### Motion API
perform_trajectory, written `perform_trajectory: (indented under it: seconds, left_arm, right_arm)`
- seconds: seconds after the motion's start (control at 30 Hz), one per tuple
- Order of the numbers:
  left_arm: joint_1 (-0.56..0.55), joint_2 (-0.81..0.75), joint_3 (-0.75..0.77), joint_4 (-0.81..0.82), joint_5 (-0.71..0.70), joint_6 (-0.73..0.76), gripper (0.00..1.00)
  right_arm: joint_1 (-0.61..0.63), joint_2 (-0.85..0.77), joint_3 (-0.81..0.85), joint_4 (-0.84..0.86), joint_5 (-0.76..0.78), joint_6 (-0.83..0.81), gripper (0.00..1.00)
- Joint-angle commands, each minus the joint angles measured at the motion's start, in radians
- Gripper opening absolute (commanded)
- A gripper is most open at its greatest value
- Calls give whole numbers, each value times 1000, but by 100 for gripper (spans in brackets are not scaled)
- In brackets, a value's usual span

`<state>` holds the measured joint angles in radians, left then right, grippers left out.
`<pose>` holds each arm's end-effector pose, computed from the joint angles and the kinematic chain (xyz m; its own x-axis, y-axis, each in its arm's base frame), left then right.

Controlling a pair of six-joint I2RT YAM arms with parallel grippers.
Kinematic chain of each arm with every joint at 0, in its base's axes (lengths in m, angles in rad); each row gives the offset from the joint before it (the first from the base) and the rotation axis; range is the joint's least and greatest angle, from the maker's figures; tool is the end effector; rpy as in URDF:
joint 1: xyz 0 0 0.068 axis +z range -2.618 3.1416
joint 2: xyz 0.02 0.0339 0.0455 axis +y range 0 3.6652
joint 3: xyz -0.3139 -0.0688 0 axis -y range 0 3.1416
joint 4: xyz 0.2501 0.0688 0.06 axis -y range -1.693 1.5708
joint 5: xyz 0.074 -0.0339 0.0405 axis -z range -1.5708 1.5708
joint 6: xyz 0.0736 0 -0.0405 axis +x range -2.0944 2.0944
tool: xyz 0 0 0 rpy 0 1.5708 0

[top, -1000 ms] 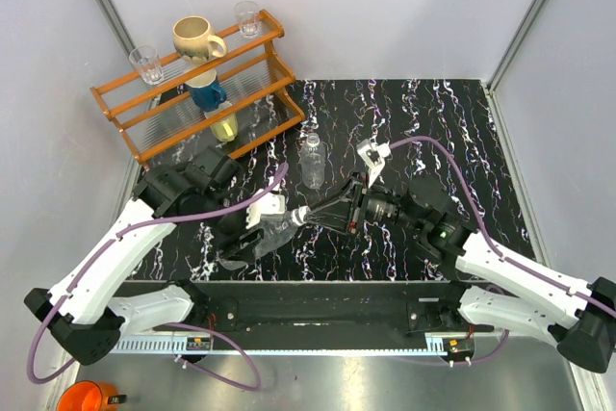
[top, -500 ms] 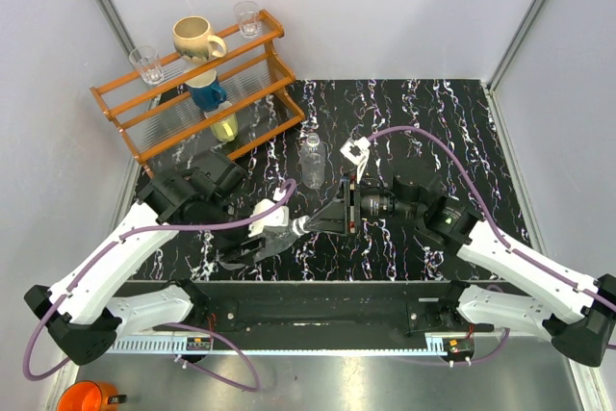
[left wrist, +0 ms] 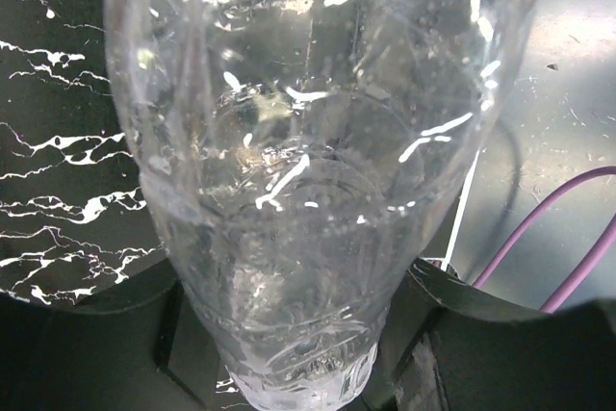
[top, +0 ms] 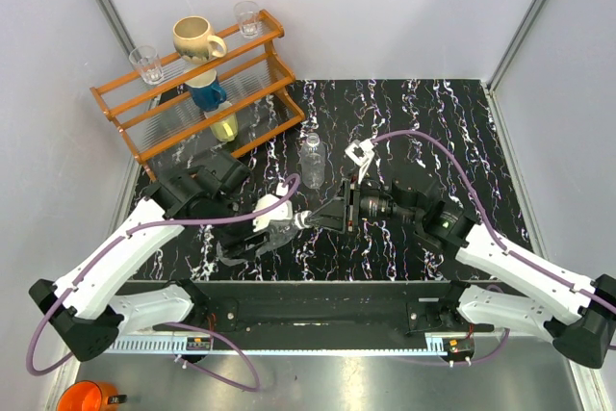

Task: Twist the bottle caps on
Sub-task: Screw the bottle cap onto the plastic bottle.

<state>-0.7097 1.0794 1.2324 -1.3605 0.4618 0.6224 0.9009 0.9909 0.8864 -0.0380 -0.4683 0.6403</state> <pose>0.0997 -0.1289 0.3569 -0.1660 0.8306 -0.5315 0.9849 0.1128 -0.1312 0.1238 0.2097 0.3898 -0.6544 0.0325 -0.7555 -0.7307 0.2300 0.6428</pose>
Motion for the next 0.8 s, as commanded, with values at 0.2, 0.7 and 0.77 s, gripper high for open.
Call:
perform_trajectory:
  seconds: [0.2, 0.7, 0.77]
  left_arm:
    - [10, 13, 32, 187, -3, -79, 11]
    - [0, 11, 13, 167, -22, -43, 11]
    - [-2, 11, 12, 166, -29, -39, 11]
  right_arm:
    - [15, 28, -95, 176, -16, 96, 7]
    - [15, 94, -55, 122, -102, 108, 6]
    - [15, 104, -38, 107, -104, 107, 6]
